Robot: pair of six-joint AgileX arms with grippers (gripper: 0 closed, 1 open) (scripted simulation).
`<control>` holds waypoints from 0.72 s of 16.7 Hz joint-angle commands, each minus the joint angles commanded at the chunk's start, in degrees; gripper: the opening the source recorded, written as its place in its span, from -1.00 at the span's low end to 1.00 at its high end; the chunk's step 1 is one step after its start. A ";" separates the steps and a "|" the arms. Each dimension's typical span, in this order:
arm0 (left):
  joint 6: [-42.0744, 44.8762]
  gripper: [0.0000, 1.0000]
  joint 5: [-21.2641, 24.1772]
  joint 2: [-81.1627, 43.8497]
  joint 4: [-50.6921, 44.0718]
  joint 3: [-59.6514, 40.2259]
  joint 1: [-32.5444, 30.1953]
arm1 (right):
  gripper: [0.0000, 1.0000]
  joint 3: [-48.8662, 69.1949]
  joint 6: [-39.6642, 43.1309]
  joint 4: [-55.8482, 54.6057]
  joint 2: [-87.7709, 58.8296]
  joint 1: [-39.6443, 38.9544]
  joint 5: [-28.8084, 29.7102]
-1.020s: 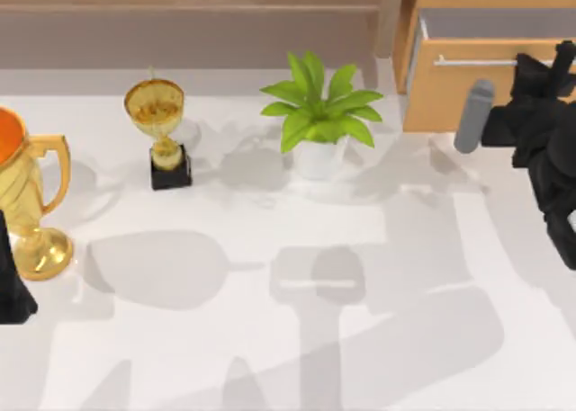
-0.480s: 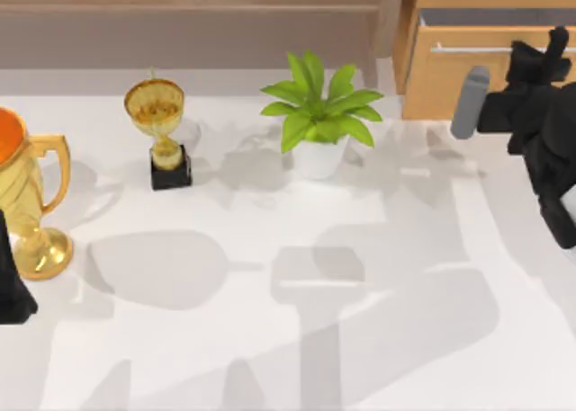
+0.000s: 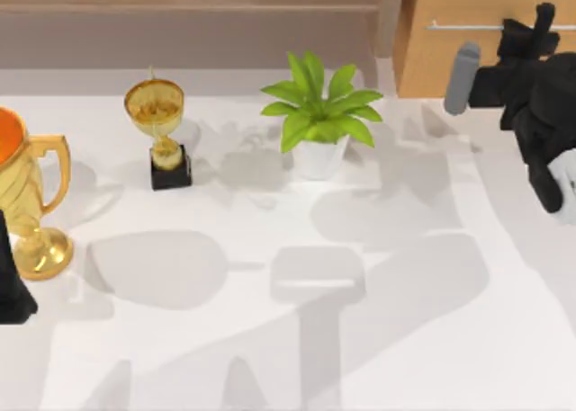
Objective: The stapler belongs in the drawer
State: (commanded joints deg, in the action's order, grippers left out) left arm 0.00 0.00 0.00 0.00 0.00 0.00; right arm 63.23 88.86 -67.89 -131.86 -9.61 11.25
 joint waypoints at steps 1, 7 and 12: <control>0.00 1.00 0.00 0.00 0.00 0.00 0.00 | -1.00 0.00 0.00 0.00 0.00 0.00 0.00; 0.00 1.00 0.00 0.00 0.00 0.00 0.00 | -0.25 0.00 0.00 0.00 0.00 0.00 0.00; 0.00 1.00 0.00 0.00 0.00 0.00 0.00 | 0.51 0.00 0.00 0.00 0.00 0.00 0.00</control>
State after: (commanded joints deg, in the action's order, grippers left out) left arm 0.00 0.00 0.00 0.00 0.00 0.00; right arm 63.23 88.86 -67.89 -131.86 -9.61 11.25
